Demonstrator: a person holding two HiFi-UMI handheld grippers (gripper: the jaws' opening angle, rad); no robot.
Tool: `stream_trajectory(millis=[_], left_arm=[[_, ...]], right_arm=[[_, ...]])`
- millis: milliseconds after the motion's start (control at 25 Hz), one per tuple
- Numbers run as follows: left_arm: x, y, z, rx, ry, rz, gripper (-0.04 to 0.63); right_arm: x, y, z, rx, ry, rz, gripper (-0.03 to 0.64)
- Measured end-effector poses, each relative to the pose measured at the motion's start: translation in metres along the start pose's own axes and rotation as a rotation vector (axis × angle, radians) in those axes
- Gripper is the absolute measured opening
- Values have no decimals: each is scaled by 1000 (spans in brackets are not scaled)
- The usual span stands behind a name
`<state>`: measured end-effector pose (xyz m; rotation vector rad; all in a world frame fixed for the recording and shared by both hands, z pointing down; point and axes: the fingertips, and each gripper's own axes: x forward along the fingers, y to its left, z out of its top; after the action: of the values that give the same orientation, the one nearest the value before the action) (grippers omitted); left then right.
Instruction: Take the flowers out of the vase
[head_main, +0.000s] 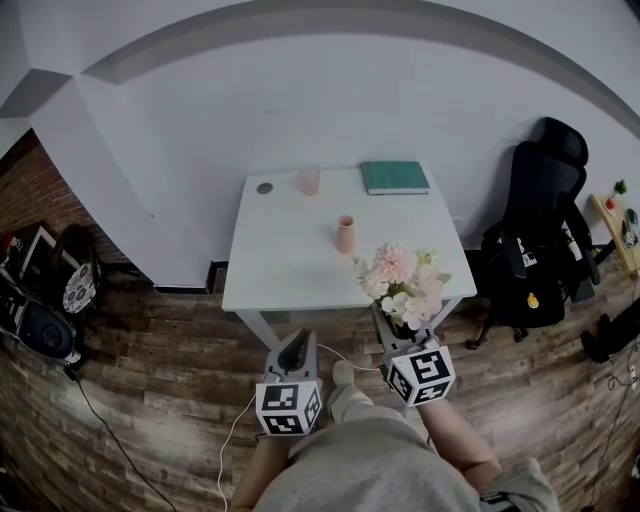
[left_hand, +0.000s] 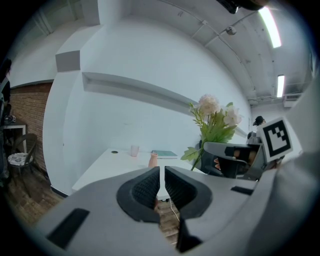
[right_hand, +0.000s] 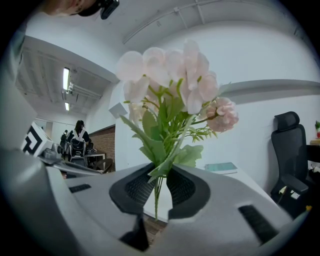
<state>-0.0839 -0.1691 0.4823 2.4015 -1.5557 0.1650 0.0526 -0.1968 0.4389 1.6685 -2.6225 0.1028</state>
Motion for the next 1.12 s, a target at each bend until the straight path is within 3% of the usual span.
stream_trajectory(millis=[1120], left_arm=[[4, 0, -2, 3, 11, -9, 29]], right_arm=[[3, 3, -4, 6, 9, 9, 60]])
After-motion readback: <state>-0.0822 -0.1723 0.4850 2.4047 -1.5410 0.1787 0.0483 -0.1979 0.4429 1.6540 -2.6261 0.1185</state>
